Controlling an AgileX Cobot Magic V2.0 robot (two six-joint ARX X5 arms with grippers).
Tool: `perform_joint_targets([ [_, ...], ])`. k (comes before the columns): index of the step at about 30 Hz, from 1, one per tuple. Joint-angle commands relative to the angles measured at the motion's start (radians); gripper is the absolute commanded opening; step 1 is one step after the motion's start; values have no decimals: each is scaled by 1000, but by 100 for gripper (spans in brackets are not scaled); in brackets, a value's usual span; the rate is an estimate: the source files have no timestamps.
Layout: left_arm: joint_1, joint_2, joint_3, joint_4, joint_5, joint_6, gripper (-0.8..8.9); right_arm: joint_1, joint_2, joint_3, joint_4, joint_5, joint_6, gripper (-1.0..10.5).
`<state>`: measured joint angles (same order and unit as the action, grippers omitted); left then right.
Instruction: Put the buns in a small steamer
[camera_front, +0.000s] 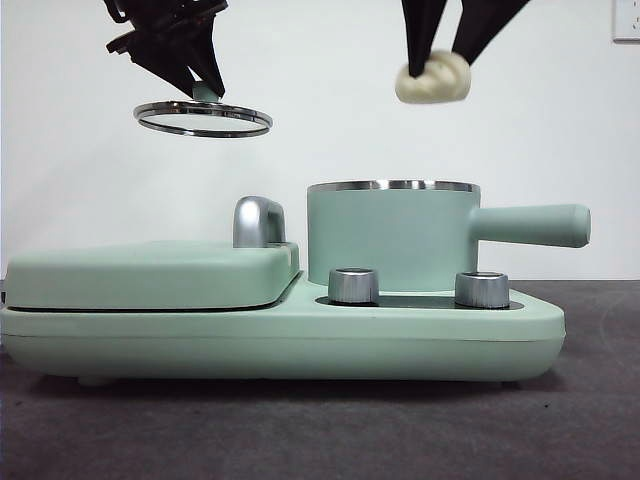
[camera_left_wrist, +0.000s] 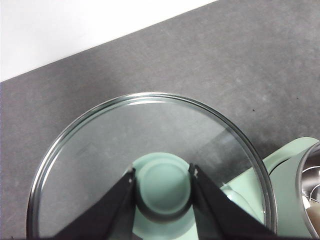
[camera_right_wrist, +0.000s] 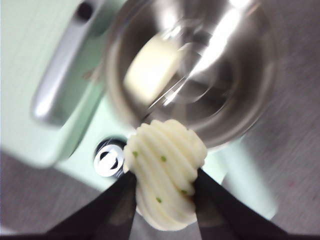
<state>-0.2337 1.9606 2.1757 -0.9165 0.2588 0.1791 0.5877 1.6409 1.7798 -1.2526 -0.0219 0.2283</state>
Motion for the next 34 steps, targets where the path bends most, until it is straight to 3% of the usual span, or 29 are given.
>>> perform_joint_targets([
  [1,-4,-6,42,26,3,-8,24,-32,91,80,-8,-7,-76,158],
  [8,-4,-6,42,26,3,-8,24,-81,240,122,11,-7,-139,159],
  [23,-4,-6,42,27,3,-8,24,-87,371,122,45,-8,-158,162],
  [29,-4,-6,42,27,3,-8,24,-87,379,124,44,-8,-157,280],
  [31,-4,-6,42,27,3,-8,24,-87,378,128,40,-8,-158,383],
  [34,-4,-6,42,27,3,-8,24,-87,377,173,-2,-4,-159,402],
])
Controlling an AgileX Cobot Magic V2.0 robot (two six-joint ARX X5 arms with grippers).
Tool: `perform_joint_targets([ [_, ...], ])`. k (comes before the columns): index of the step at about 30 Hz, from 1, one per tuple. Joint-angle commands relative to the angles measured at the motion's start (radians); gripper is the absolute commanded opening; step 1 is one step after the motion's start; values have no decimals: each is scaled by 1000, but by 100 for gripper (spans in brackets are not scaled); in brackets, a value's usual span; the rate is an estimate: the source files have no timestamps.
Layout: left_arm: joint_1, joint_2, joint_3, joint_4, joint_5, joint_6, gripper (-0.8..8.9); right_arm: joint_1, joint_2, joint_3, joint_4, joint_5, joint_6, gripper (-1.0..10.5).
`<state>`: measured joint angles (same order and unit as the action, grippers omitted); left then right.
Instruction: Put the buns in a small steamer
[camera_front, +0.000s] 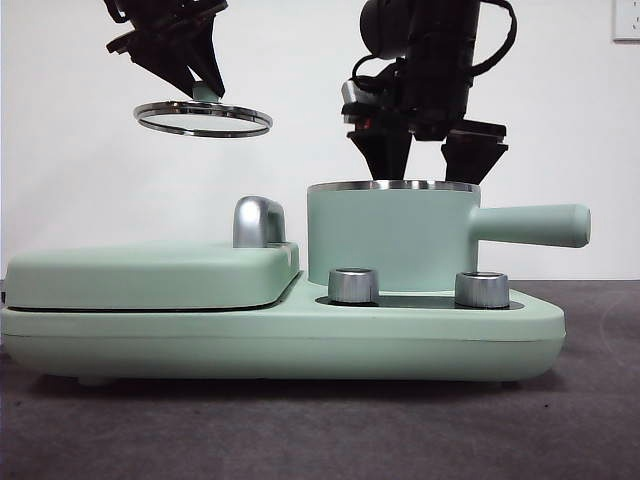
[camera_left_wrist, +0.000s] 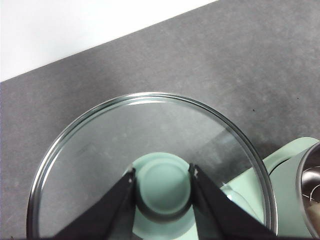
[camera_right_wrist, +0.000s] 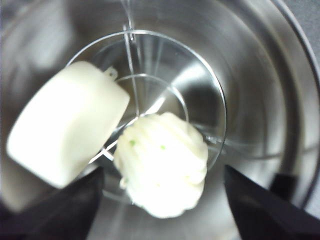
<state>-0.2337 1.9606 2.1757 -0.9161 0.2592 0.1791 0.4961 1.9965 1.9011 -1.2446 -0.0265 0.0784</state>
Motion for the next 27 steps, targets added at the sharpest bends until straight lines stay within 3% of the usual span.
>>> perform_joint_targets([
  [1,-4,-6,42,26,3,-8,24,5,21,77,-26,1,-9,402],
  [6,-4,-6,42,25,3,-8,24,5,15,280,-172,35,-12,402],
  [11,-10,-6,42,23,3,-13,24,5,-151,255,-176,30,-13,402],
  [20,-47,-6,42,21,3,-16,24,15,-713,-260,-154,26,-5,402],
  [27,-118,-6,42,11,3,-16,24,61,-1149,-646,29,19,114,402],
])
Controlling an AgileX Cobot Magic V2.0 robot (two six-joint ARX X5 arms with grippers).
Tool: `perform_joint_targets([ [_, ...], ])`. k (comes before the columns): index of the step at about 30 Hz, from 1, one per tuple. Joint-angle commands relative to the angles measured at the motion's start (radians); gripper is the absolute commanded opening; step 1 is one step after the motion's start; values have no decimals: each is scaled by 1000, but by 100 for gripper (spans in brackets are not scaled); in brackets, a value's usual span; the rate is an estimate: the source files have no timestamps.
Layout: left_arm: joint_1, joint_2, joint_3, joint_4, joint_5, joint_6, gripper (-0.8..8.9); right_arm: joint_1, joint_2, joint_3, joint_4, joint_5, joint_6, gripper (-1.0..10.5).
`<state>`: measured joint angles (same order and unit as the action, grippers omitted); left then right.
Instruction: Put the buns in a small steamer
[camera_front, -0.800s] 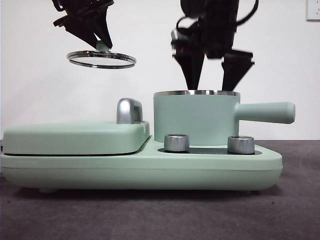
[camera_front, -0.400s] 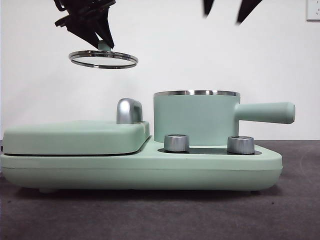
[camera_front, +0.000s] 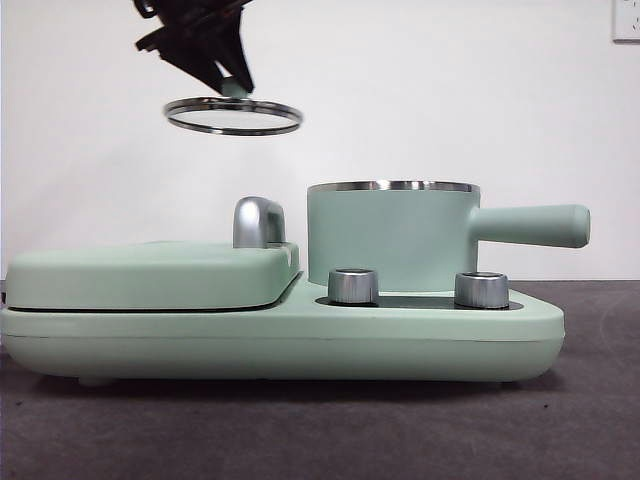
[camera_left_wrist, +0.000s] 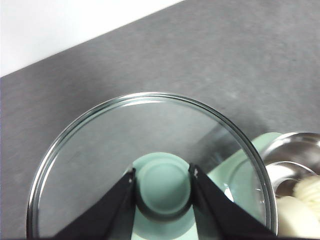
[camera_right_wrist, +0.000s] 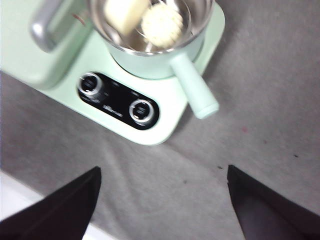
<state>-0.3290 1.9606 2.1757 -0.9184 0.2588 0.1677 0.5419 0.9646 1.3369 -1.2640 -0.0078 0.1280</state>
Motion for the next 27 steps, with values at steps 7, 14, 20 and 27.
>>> perform_joint_targets([
  [7,-115,-6,42,-21,4,-5,24,26,-556,-350,192,2,68,402],
  [14,-203,-6,42,-39,4,-4,24,26,-809,-442,185,-7,66,402],
  [20,-268,-6,42,-36,4,-3,24,26,-858,-451,185,-22,65,401],
  [27,-318,-1,42,-23,4,11,24,26,-858,-451,187,-21,66,401],
])
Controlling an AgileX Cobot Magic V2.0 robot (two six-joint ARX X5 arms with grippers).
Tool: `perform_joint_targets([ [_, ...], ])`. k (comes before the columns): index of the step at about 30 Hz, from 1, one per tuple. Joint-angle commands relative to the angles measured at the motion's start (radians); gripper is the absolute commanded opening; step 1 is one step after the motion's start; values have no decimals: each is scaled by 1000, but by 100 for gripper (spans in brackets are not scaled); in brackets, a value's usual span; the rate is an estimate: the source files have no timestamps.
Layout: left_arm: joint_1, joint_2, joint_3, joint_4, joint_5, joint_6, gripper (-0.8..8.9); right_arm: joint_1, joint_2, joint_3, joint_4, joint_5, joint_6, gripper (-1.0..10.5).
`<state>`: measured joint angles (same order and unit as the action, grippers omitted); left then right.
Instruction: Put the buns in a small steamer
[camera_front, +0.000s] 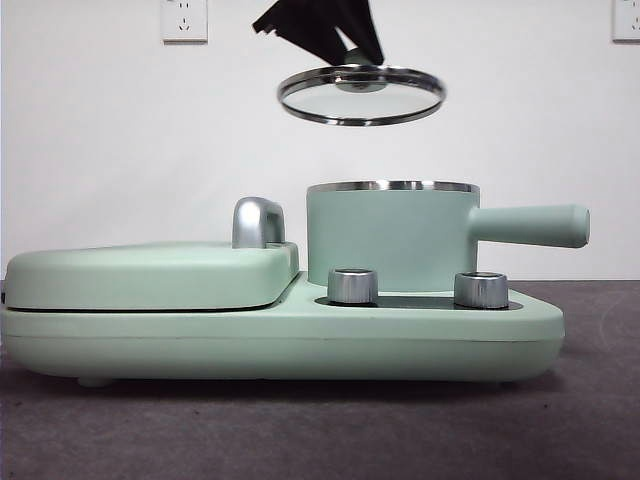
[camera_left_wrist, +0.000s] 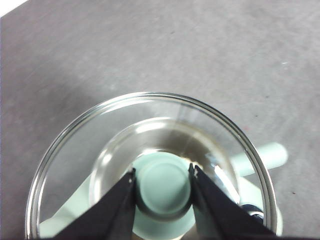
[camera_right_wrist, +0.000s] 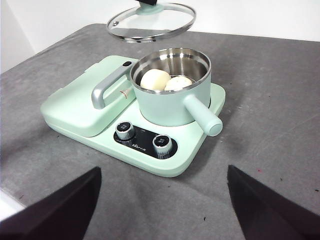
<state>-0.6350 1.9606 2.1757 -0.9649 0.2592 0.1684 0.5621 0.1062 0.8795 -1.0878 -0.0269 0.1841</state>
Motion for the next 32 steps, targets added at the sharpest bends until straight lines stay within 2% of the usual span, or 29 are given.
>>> perform_joint_targets([
  [1,-19,3,42,23,3,11,24,6,0,7,11,-2,10,401],
  [32,-41,141,41,18,3,14,19,6,0,7,10,0,11,401],
])
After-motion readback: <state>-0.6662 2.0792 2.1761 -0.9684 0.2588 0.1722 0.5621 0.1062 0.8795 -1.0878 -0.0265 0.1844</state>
